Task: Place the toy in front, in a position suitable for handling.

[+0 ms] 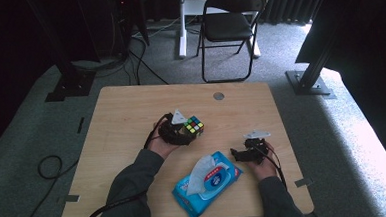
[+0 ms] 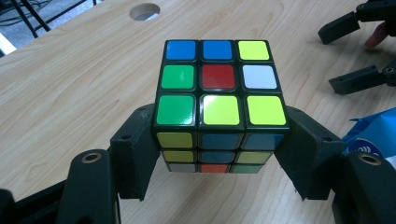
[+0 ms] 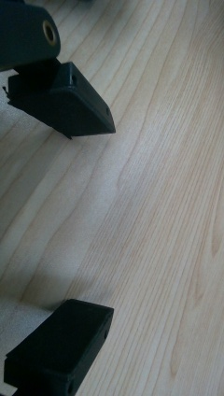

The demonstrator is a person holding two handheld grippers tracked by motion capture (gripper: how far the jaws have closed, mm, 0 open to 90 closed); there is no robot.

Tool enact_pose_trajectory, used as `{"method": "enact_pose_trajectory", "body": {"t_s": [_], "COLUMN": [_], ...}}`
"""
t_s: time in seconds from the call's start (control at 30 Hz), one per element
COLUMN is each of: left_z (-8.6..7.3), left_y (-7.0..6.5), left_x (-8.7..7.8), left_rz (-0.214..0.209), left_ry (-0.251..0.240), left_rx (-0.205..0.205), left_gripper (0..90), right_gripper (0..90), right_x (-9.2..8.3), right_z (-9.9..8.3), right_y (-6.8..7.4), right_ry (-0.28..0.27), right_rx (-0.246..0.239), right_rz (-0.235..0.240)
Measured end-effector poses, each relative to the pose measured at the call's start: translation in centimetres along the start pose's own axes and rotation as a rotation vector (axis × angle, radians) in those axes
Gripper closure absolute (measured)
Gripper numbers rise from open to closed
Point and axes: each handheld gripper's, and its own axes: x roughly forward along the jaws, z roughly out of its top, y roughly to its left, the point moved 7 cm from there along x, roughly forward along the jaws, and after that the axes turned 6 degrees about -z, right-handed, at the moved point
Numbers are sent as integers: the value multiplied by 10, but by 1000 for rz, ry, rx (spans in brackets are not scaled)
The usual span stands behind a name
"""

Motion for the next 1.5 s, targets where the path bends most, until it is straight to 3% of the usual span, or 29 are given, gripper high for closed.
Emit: {"method": "enact_pose_trajectory", "body": {"t_s": [1.0, 1.5], "left_z": [-7, -23], "left_y": [-14, -15], "left_x": [15, 32], "left_rz": [-19, -21], "left_ry": [7, 40], "left_rx": [0, -13], "left_gripper": [343, 343], "right_gripper": [108, 108], "right_x": [0, 0], "right_z": [0, 0], "right_y": [0, 0], "right_ry": [0, 1], "right_rx": [2, 2], "right_rz": [0, 0]}}
